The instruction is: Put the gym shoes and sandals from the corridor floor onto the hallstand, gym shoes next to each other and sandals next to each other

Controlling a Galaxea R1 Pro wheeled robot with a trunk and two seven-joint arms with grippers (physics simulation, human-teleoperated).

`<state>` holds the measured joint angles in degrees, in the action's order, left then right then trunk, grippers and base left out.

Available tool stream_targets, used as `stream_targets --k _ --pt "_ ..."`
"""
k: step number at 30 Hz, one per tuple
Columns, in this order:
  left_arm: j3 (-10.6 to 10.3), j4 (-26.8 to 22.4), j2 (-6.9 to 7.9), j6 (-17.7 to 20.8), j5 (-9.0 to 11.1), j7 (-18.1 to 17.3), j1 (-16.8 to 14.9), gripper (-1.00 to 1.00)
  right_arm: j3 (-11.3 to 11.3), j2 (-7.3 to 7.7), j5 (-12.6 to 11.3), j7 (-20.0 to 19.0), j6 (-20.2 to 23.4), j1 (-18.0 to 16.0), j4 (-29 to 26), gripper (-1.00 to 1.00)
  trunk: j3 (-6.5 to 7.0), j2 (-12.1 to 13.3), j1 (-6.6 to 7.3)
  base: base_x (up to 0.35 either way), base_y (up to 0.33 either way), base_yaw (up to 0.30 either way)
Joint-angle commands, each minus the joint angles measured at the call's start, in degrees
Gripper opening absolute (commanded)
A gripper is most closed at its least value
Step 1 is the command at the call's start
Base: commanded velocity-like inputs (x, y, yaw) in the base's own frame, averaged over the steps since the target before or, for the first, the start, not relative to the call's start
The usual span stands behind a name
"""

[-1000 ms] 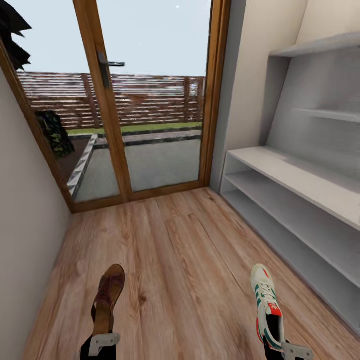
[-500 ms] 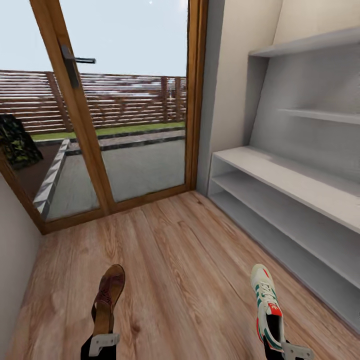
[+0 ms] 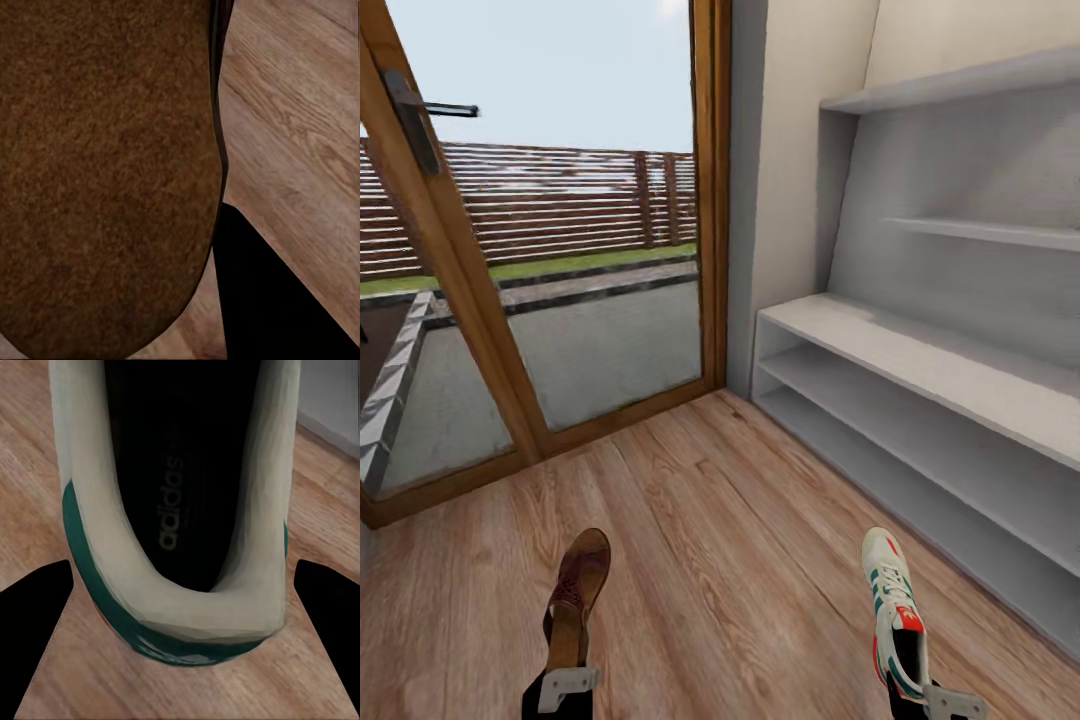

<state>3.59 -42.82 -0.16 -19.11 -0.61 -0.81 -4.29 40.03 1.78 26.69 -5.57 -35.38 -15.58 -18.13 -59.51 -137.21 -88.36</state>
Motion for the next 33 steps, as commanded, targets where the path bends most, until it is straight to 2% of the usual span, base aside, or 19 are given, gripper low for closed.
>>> stream_targets --k 1,33 --pt "0.1 0.0 -0.02 -0.1 -0.3 -0.1 0.0 -1.0 0.5 -0.02 0.0 -0.6 -0.2 -0.1 0.0 -1.0 -0.05 0.0 -0.02 0.288 0.217 -0.267" --pt "0.1 0.0 -0.02 -0.1 -0.3 -0.1 0.0 -1.0 0.5 -0.02 0.0 -0.6 -0.2 -0.1 0.0 -1.0 -0.05 0.0 -0.02 0.286 0.225 -0.267"
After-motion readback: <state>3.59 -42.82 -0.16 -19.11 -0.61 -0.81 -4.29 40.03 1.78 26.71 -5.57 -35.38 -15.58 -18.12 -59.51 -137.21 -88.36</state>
